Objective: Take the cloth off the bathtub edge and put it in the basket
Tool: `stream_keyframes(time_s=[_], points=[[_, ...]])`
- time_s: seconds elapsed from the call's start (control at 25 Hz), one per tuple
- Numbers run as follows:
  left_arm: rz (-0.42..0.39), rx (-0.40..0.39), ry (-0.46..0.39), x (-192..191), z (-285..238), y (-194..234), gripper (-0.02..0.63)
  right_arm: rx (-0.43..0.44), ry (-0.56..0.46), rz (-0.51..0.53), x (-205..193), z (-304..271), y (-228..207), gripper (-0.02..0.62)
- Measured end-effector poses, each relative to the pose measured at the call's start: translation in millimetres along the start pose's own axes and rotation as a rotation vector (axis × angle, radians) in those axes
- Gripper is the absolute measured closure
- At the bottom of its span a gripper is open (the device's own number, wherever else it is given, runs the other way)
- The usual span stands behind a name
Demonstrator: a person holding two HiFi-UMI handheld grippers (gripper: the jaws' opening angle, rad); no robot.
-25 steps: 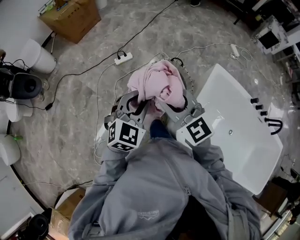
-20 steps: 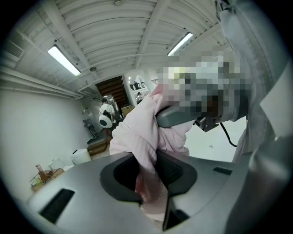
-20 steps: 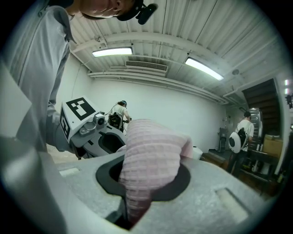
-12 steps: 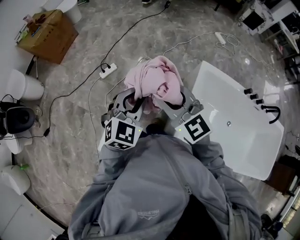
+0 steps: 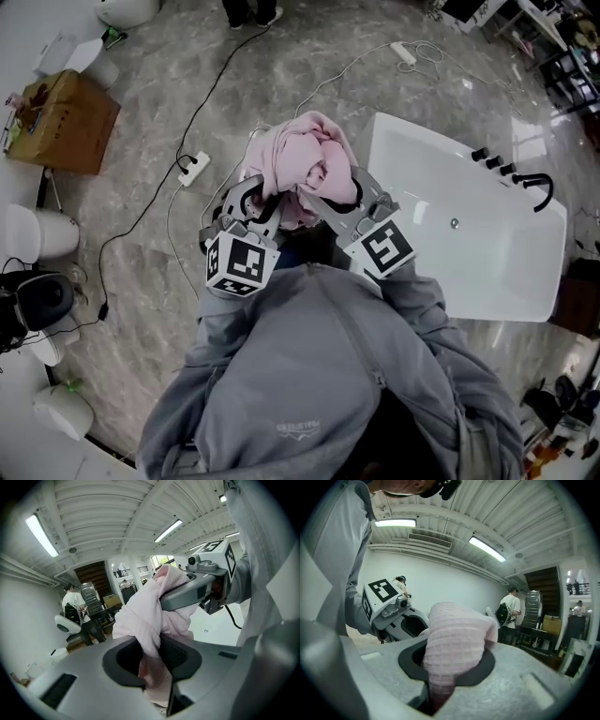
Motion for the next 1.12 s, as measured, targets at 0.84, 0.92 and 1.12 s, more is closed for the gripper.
stream_keyframes(time_s=[0.84, 0.92, 1.12], points=[[-0.033, -0.29, 0.237, -115.4, -151.9, 12.0, 0.511, -0.028, 0.402, -0.125, -155.1, -101.6, -39.2, 0.515], [-0.031, -0.321, 0.273, -135.3, -169.0, 9.0, 0.509, -0.01, 0.45, -0.138, -178.9, -115.2, -38.7, 0.515], [-0.024, -0.376, 0.348, -173.4, -204.0, -2.5, 0.509, 0.017, 0.549, -0.171, -230.0, -138.0, -35.6, 0.515]])
Point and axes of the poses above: the fingertips, and each gripper's own axes: z backward along the fingers, y to its left, x out of its top, the point moved 3 cm from there along z, backward along the fingers, and after that the axes turned 8 degrees about y, right-handed, at the moved point
